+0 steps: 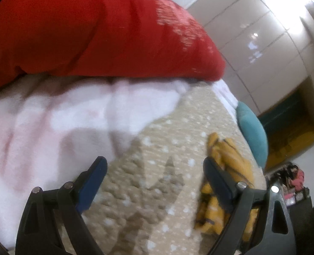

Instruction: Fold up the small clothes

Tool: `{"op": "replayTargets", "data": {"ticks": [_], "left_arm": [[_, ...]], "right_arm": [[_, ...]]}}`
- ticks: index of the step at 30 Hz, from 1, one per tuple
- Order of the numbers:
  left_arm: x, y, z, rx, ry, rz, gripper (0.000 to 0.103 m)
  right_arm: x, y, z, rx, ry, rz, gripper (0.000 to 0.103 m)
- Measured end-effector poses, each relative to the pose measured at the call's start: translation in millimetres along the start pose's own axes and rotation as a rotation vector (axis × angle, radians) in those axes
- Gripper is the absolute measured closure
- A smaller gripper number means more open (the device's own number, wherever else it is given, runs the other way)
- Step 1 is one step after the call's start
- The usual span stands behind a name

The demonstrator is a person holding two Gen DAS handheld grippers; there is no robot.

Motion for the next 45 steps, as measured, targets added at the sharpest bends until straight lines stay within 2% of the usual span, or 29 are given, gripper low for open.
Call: {"op": "replayTargets", "data": {"ticks": [3,6,10,12,13,14,15,16,18,19,20,24,26,27,29,32,36,40,42,44,45], "left_arm": [[-3,11,28,-0.073,0.05,-0.021,0.012],[-8,29,64,-0.165,0.118,-0.052,0.012],[-14,64,117,-0.277,0.268,-0.137,0.012],[-20,81,138,-0.332,0.308,-0.174,0.012],[-23,90,147,-0.36,0.32,-0.193,0.015],[-26,97,152,-0.385,0.321,-0.209,0.051],[-29,100,154,-0.411,0.289,-0.215,0.078],[-30,99,151,-0.43,0.237,-0.206,0.09],[-25,86,138,-0.42,0.161,-0.156,0.09],[-25,79,127,-0.421,0.092,-0.136,0.09],[-27,75,120,-0.422,0.053,-0.125,0.09],[-46,82,99,-0.387,0.006,-0.186,0.083],[-42,78,98,-0.382,0.007,-0.169,0.071],[-38,74,99,-0.366,0.029,-0.161,0.067],[-31,66,97,-0.309,0.089,-0.147,0.049],[-27,53,93,-0.22,0.154,-0.132,0.03],[-28,40,92,-0.111,0.24,-0.102,0.026],[-20,13,71,0.019,0.251,-0.007,0.014],[-24,9,80,0.008,0.296,-0.029,0.008],[-35,13,95,-0.046,0.322,-0.066,0.001],[-46,20,106,-0.083,0.334,-0.11,0.0]], "right_arm": [[24,6,22,-0.078,0.0,0.029,0.031],[46,23,54,-0.154,0.057,0.055,0.031],[53,49,83,-0.252,0.08,0.045,0.031],[56,63,92,-0.278,0.094,0.032,0.031],[57,71,96,-0.291,0.103,0.027,0.031],[58,75,100,-0.301,0.107,0.023,0.031],[58,80,103,-0.313,0.111,0.019,0.031],[59,85,107,-0.326,0.117,0.016,0.031],[61,89,114,-0.344,0.129,0.022,0.031],[63,91,117,-0.354,0.13,0.029,0.031],[62,90,120,-0.361,0.13,0.032,0.031],[59,93,129,-0.386,0.128,0.034,0.031],[58,92,132,-0.407,0.113,0.042,0.031],[58,90,133,-0.418,0.105,0.051,0.031],[60,86,137,-0.443,0.092,0.073,0.03],[61,79,149,-0.488,0.073,0.099,0.026],[51,68,179,-0.603,0.03,0.13,0.024],[27,58,198,-0.736,-0.092,0.143,0.024],[12,53,198,-0.76,-0.142,0.132,0.023],[0,49,196,-0.763,-0.176,0.118,0.022],[-10,46,194,-0.768,-0.203,0.111,0.021]]}}
Point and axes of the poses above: each gripper's, at about its wrist camera, not at the fingertips, and x roughly against the way its jaws point, z to its right, y to its underside, the point moved 10 cm from there along -x, roughly the way its jaws point, and after that the axes turned 2 degrees about -y, right-handed, at the moved point
